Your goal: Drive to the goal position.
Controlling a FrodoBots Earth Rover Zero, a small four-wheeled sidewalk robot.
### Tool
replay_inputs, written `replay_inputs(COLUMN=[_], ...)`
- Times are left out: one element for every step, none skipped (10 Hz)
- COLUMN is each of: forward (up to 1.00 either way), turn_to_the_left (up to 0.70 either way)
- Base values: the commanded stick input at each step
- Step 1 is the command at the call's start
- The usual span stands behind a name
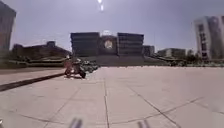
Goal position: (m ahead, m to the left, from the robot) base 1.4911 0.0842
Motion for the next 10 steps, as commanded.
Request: replay_inputs(forward=[1.00,1.00,1.00,1.00,1.00,1.00,1.00,1.00,1.00,1.00], turn_to_the_left=[0.00,0.00,0.00,0.00,0.00,0.00,0.00,0.00,0.00,0.00])
